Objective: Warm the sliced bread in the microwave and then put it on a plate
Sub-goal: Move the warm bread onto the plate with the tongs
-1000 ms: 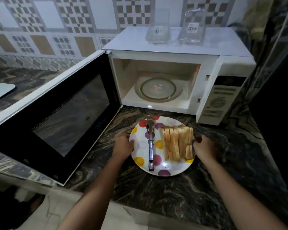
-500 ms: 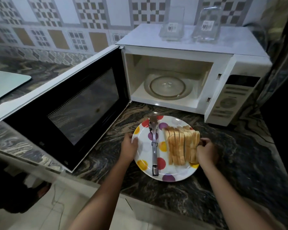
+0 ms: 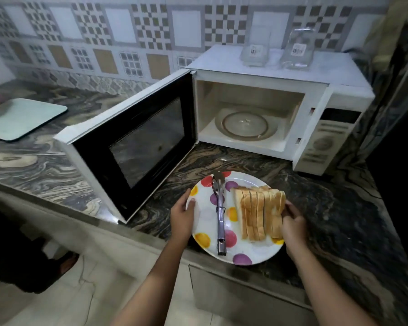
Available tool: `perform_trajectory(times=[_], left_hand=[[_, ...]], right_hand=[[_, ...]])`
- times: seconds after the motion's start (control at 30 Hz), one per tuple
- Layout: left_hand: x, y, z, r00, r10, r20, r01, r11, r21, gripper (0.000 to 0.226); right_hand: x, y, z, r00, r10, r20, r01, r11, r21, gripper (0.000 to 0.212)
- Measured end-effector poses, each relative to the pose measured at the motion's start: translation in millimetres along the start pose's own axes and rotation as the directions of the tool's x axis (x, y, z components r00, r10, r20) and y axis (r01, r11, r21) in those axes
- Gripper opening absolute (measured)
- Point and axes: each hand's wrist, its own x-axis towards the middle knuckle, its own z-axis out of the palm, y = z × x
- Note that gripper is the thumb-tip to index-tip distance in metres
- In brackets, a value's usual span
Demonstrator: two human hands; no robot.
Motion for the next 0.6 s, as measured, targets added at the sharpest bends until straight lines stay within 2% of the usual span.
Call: perform_trajectory(times=[0.2, 0.33, 0.6], left_hand=[[-48, 1, -69, 0.998, -0.041, -0.04, 0.037, 0.994, -0.102, 0.036], [-91, -1, -125, 0.993, -0.045, -0.106, 0.032, 0.992, -0.122, 0.033], [-159, -16, -252, 0.96, -0.061, -0.274, 0.031, 0.993, -0.11, 0.03]], right_hand=[[-70, 17, 10, 0.998, -0.025, 0.062, 0.021, 0.997, 0.077, 0.033], [-126, 29, 18, 0.99, -0.058, 0.129, 0.05, 0.996, 0.067, 0.032], [-234, 64, 60, 0.962, -0.028, 0.273, 0.014, 0.999, 0.051, 0.03]])
